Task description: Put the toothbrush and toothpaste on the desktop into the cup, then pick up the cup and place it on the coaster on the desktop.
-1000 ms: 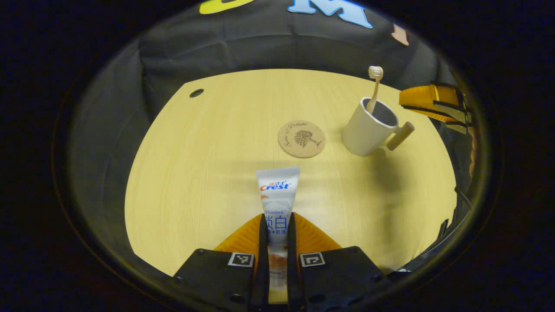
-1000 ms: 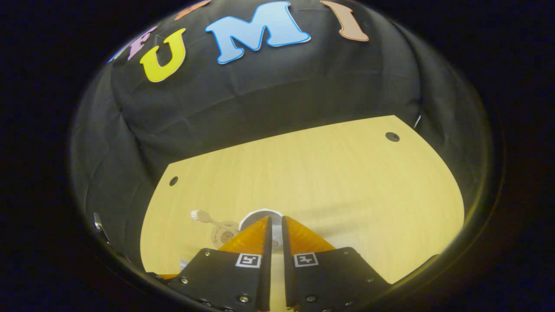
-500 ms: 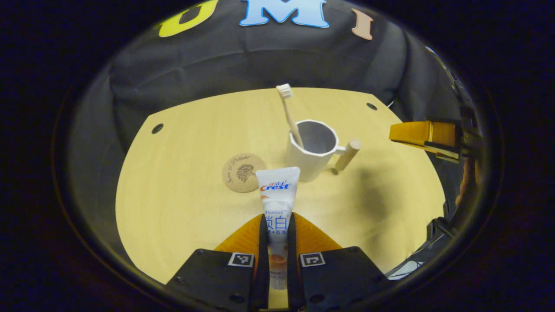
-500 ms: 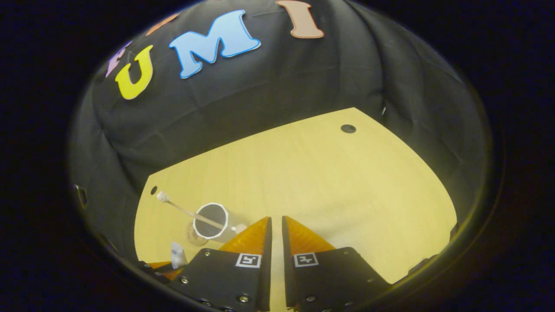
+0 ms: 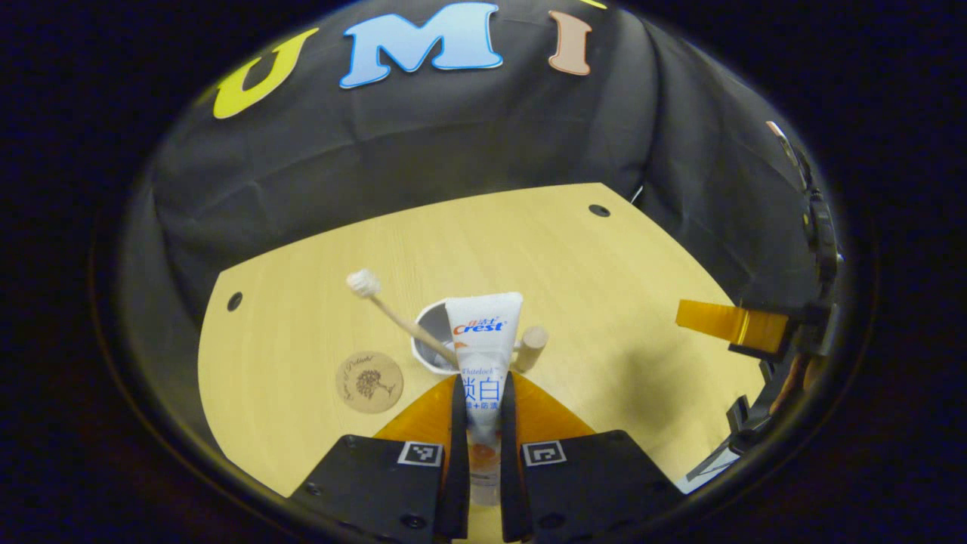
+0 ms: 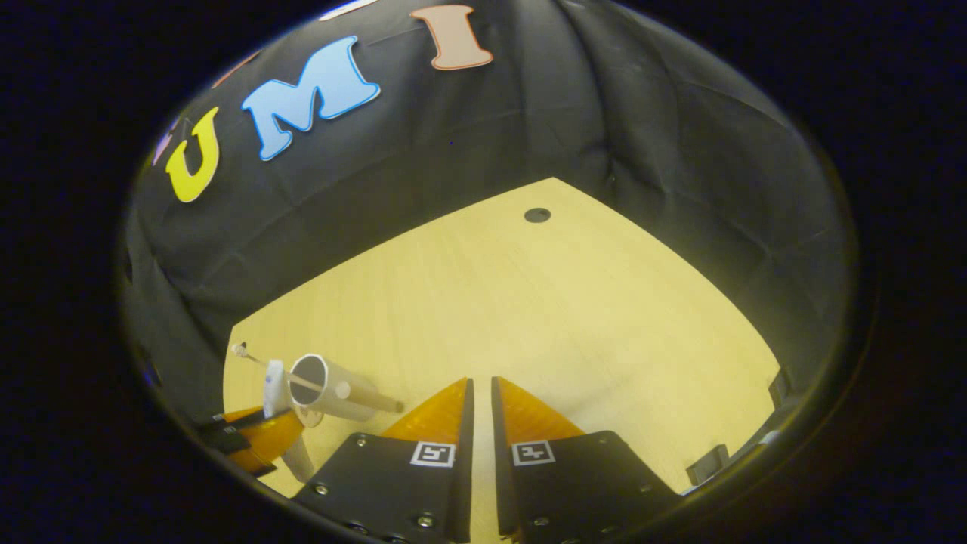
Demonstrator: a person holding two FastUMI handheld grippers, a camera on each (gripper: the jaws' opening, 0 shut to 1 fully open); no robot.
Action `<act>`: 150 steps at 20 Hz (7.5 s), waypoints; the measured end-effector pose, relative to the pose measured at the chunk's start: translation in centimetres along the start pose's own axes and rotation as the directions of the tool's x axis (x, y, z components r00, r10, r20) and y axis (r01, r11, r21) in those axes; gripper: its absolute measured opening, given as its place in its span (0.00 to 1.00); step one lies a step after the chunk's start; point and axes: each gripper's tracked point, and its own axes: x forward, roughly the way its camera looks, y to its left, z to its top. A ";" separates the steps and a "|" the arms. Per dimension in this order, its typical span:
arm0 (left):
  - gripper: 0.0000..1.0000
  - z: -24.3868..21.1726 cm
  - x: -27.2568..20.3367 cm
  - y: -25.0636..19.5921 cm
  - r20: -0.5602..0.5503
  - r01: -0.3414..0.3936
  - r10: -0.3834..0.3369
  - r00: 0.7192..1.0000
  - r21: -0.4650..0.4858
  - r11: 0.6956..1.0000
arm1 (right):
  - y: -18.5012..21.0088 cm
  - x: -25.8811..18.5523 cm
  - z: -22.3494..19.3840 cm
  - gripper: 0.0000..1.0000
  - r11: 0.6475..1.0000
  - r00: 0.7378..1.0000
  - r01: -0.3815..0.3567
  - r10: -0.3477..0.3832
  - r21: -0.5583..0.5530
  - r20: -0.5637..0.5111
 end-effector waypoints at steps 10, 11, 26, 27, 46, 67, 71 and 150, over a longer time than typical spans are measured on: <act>0.24 9.1 2.7 3.1 0.203 -0.062 0.036 0.979 0.125 0.990 | -2.5 0.5 -0.7 0.13 0.998 0.998 0.051 -0.050 0.022 -0.047; 0.24 9.6 3.1 3.3 0.219 -0.074 0.046 0.975 0.124 0.990 | -2.7 0.6 -1.0 0.13 0.998 0.997 0.055 -0.054 0.021 -0.053; 0.24 7.6 7.0 5.3 0.333 -0.162 0.125 0.935 0.086 0.983 | -7.7 -0.6 -2.5 0.13 0.990 0.985 0.138 -0.134 0.040 -0.105; 0.25 7.3 7.0 5.4 0.334 -0.162 0.128 0.934 0.076 0.984 | -7.6 -0.6 -2.4 0.13 0.990 0.985 0.139 -0.134 0.037 -0.106; 0.63 6.9 -0.6 4.6 0.399 -0.214 0.181 0.899 0.039 0.976 | -5.3 -0.5 -3.3 0.13 0.999 0.994 0.043 -0.040 0.027 -0.106; 0.67 0.1 -12.4 10.7 0.377 -0.293 0.312 0.872 -0.108 0.950 | 6.2 0.7 -4.2 0.25 0.876 0.946 -0.282 0.186 -0.392 -0.266; 0.63 -2.8 -13.9 14.3 0.328 -0.347 0.382 0.864 -0.162 0.924 | 8.2 1.7 -4.7 0.28 0.794 0.927 -0.332 0.175 -0.508 -0.333; 0.67 -12.8 -22.7 28.4 0.094 -0.574 0.658 0.747 -0.407 0.710 | 27.6 1.2 -7.7 0.24 0.433 0.863 -0.503 0.215 -0.748 -0.457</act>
